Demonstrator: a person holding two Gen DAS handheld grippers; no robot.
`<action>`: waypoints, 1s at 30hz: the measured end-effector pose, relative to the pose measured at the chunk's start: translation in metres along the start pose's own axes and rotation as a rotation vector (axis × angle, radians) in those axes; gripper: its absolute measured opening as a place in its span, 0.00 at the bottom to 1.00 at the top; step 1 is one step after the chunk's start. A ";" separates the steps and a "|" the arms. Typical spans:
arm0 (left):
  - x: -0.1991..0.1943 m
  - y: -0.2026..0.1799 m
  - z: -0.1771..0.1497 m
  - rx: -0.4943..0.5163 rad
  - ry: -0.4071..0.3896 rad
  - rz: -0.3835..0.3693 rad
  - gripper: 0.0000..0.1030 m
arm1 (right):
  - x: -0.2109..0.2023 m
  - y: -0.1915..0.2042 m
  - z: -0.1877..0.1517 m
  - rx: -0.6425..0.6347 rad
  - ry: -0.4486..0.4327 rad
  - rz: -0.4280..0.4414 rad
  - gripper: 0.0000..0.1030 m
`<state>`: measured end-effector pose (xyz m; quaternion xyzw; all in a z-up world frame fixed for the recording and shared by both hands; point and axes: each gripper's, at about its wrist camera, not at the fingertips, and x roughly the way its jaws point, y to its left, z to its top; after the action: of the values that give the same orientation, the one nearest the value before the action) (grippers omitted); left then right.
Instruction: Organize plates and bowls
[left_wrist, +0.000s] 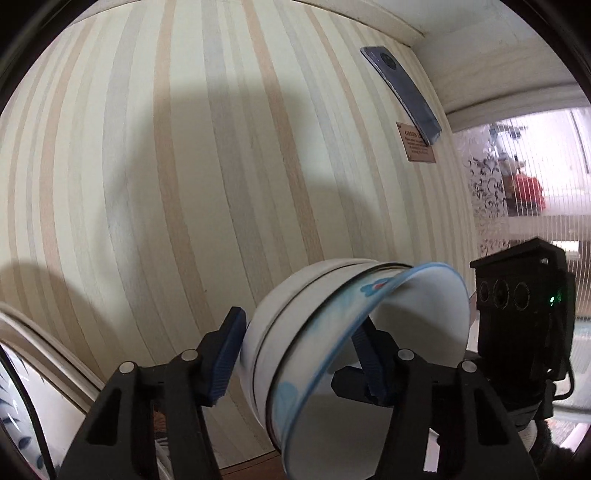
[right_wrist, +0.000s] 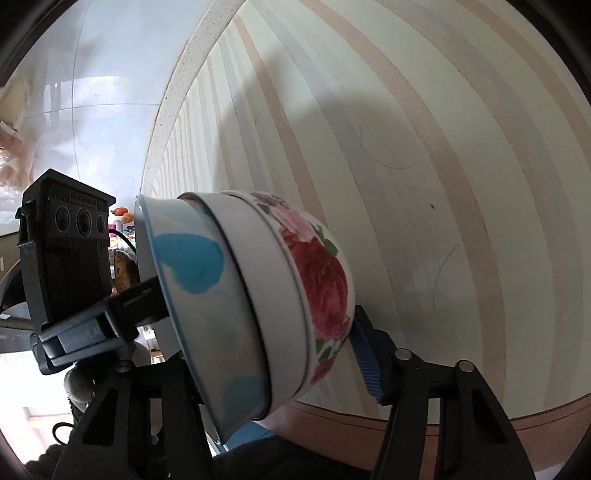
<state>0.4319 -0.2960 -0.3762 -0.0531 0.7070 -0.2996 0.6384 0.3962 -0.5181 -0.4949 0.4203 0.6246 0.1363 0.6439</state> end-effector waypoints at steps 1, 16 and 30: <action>-0.001 -0.001 -0.001 -0.006 0.000 0.002 0.53 | 0.000 0.001 0.001 -0.003 0.002 -0.001 0.59; -0.025 0.010 -0.015 -0.036 -0.089 0.000 0.53 | 0.015 0.050 0.008 -0.128 0.008 -0.081 0.59; -0.085 0.046 -0.043 -0.028 -0.164 -0.013 0.53 | 0.040 0.138 -0.024 -0.217 -0.016 -0.114 0.59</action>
<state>0.4210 -0.2042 -0.3241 -0.0910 0.6561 -0.2884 0.6914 0.4298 -0.3973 -0.4207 0.3129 0.6240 0.1631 0.6973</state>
